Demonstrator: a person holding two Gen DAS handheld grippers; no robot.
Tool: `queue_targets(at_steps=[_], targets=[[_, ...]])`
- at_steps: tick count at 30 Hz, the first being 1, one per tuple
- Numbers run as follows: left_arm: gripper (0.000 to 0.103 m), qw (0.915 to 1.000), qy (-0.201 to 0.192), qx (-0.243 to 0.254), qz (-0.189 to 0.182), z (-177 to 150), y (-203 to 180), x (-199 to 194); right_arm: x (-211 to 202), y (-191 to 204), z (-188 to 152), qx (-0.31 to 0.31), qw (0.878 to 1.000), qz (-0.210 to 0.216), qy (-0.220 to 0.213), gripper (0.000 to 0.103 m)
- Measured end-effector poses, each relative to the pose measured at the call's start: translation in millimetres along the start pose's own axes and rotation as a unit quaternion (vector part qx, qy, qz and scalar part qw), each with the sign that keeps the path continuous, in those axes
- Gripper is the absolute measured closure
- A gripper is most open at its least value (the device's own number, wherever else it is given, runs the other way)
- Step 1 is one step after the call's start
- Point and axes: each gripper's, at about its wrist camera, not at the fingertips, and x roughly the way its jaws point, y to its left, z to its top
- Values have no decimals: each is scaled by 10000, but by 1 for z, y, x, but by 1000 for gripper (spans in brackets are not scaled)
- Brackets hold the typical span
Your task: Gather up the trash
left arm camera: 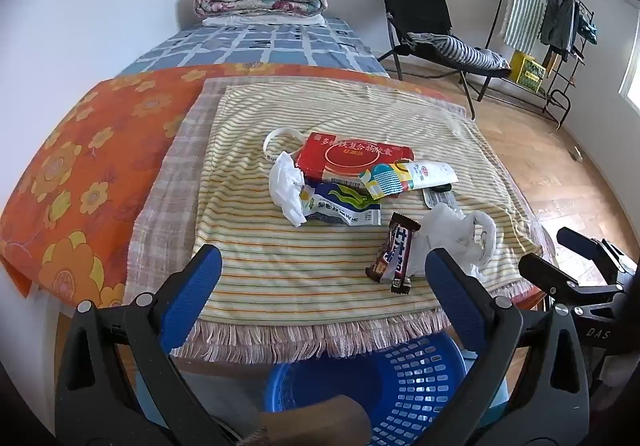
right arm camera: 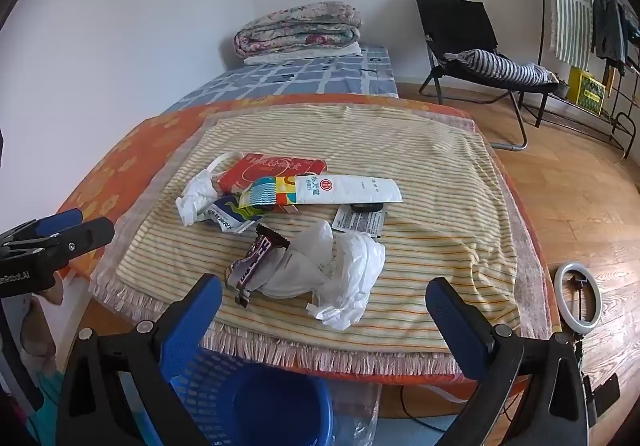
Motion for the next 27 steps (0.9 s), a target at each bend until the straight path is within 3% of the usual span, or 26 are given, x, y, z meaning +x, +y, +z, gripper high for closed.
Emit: queue_targets(at_steps=[27], targets=[[0,10000,36,15,0,1,-1,-1,2,-1,-1,67,10000,-11,52,0]])
